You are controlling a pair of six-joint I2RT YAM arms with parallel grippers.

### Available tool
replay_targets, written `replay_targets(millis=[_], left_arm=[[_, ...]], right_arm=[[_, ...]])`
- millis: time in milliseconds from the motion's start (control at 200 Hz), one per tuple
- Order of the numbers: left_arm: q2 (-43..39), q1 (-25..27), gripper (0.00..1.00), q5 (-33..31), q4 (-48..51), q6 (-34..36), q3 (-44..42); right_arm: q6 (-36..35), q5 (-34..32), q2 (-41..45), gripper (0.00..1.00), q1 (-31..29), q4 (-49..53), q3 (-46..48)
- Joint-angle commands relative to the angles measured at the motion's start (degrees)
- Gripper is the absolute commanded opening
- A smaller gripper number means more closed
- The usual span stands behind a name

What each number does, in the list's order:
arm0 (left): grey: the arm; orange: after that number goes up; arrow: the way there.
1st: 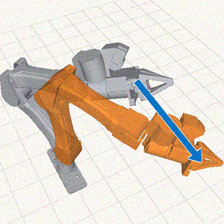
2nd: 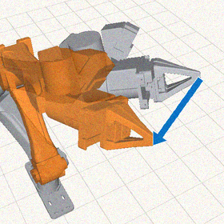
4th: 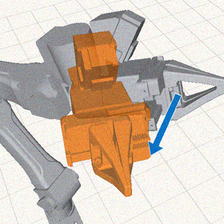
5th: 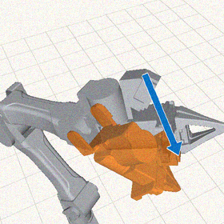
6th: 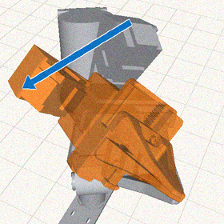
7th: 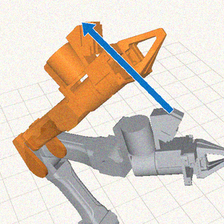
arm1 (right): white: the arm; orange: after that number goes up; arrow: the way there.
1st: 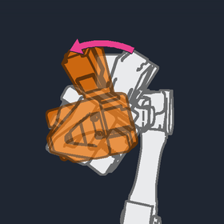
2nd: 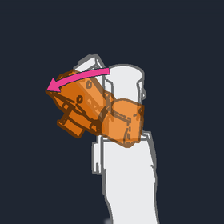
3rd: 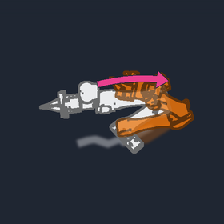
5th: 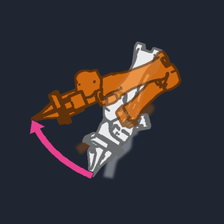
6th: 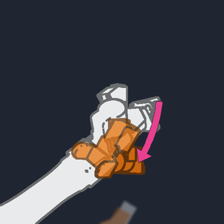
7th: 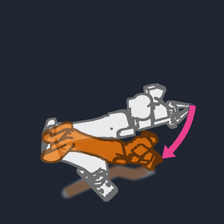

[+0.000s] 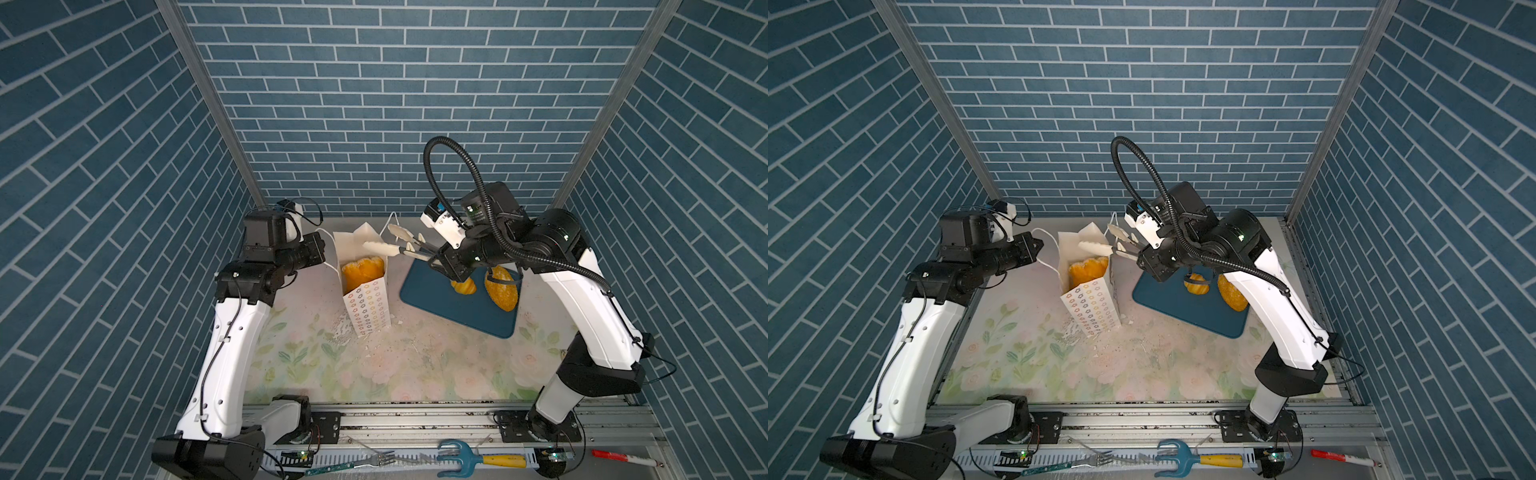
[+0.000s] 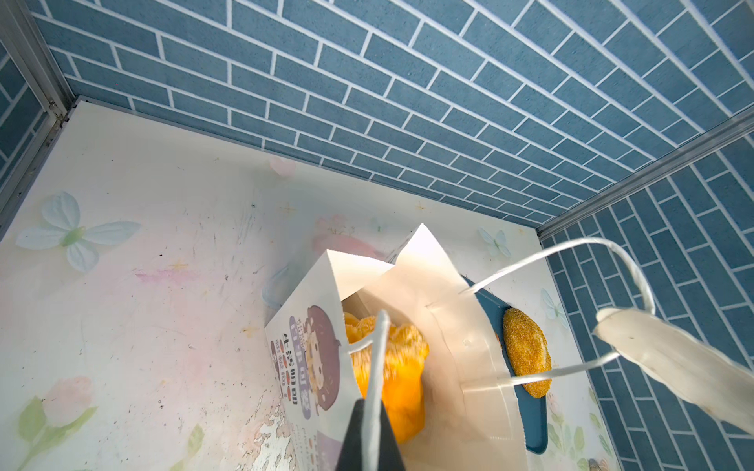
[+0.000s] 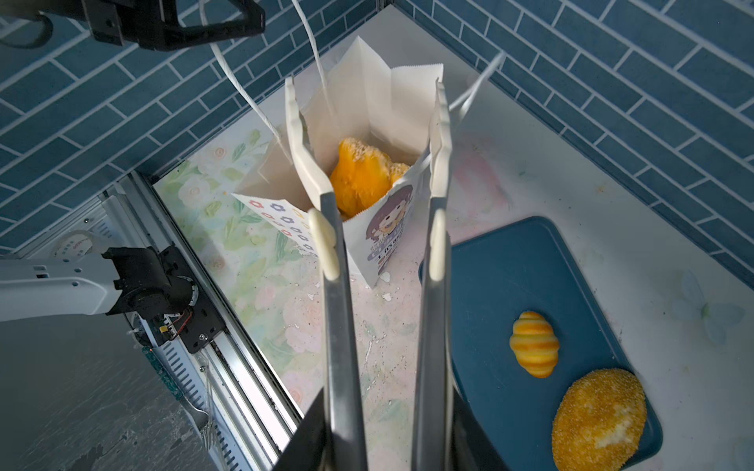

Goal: Place the fake bread into the paper bag
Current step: 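Open the tongs to drop the sugar-crusted bun into the bag, then move the open tongs back down over the striped bun on the tray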

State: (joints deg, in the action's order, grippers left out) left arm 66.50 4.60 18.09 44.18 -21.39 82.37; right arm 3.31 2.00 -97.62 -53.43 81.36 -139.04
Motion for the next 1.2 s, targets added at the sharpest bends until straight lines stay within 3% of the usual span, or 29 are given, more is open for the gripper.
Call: replay_targets(millis=[0,300,455,540,640,800,1190], left_arm=[[0.5,-0.2,0.00,0.7,-0.3,0.5,1.2],[1.0,-0.2,0.00,1.0,-0.6,0.5,0.9],[1.1,-0.2,0.00,1.2,-1.1,0.3,0.7],[1.0,-0.2,0.00,1.2,-1.0,0.4,1.0],[0.9,-0.2,0.00,1.1,-0.9,0.6,1.2],[0.7,-0.2,0.00,1.1,-0.9,0.6,1.0],[0.7,-0.2,0.00,0.5,-0.2,0.8,0.9]], right_arm=[[-1.7,-0.7,-0.8,0.40,-0.6,-2.1,-2.1],[-3.6,-4.9,2.9,0.37,-0.6,-9.7,-5.0],[-3.9,-10.5,2.8,0.37,0.2,-10.7,-7.2],[-2.8,-15.2,2.5,0.37,2.3,-8.7,-7.4],[0.9,-15.5,1.8,0.37,7.5,-3.9,-6.9],[2.5,-10.1,3.5,0.38,16.2,-1.1,5.2],[-1.9,-2.0,3.6,0.42,26.8,-3.7,31.4]])
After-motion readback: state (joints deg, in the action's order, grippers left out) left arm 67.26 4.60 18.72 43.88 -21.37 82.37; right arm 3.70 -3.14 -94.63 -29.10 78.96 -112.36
